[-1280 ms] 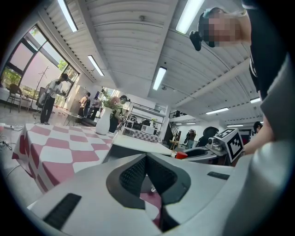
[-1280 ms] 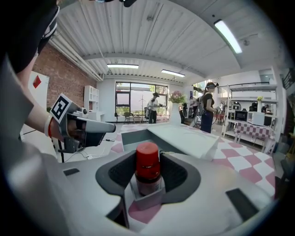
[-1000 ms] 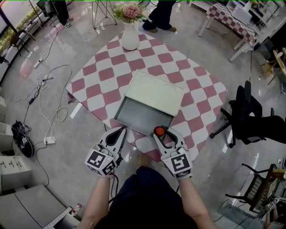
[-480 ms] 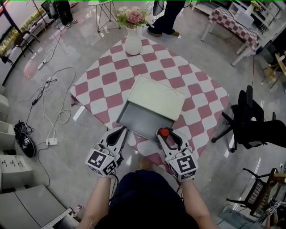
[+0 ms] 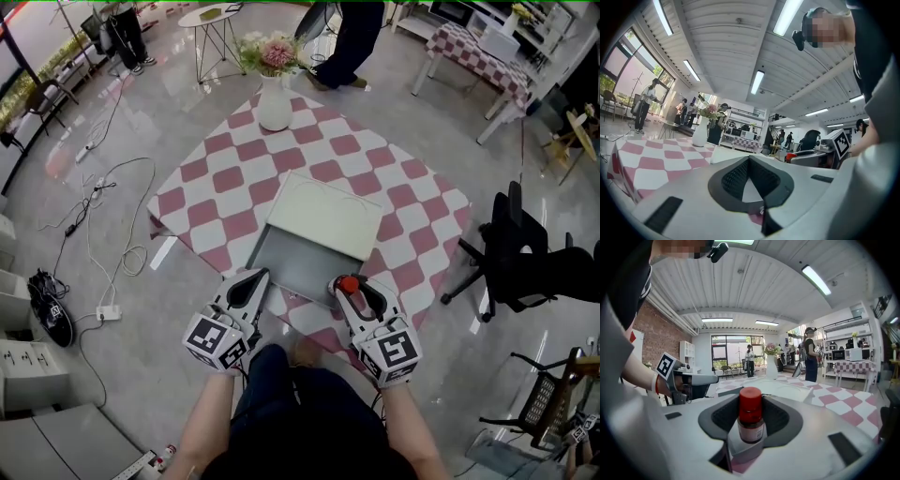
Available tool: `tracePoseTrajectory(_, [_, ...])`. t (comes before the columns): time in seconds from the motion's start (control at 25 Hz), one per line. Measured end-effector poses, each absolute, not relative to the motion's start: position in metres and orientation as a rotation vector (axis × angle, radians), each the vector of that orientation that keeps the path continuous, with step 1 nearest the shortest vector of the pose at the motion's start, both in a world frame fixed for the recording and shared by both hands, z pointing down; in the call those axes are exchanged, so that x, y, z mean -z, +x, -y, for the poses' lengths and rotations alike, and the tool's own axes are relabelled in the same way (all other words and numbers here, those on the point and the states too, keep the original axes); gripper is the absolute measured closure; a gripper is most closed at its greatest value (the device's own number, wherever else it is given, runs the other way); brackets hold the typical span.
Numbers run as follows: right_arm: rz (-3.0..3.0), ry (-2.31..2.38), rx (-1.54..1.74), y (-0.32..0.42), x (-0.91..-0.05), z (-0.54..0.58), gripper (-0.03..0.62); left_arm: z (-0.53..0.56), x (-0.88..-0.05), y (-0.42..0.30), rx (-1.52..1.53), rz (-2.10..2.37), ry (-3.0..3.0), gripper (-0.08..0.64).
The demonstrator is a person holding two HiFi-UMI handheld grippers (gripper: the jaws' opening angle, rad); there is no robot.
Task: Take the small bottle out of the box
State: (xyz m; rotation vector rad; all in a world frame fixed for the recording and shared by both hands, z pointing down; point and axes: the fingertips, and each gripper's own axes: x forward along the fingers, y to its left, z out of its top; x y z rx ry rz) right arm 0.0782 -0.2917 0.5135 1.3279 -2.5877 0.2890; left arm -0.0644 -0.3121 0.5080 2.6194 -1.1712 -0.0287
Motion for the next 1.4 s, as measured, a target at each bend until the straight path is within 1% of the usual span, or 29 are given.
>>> tracePoseTrajectory(0.68, [2.522, 1.575, -0.299, 0.073, -0.472, 0.283, 0.445, 0.334, -0.473, -0.072, 0.027, 0.997, 2.726, 0.557])
tracePoseTrajectory(1.4, [2.511, 1.647, -0.248, 0.065, -0.438, 0.294, 0.445, 0.351, -0.448, -0.086, 0.061, 0.975, 2.771, 0.557])
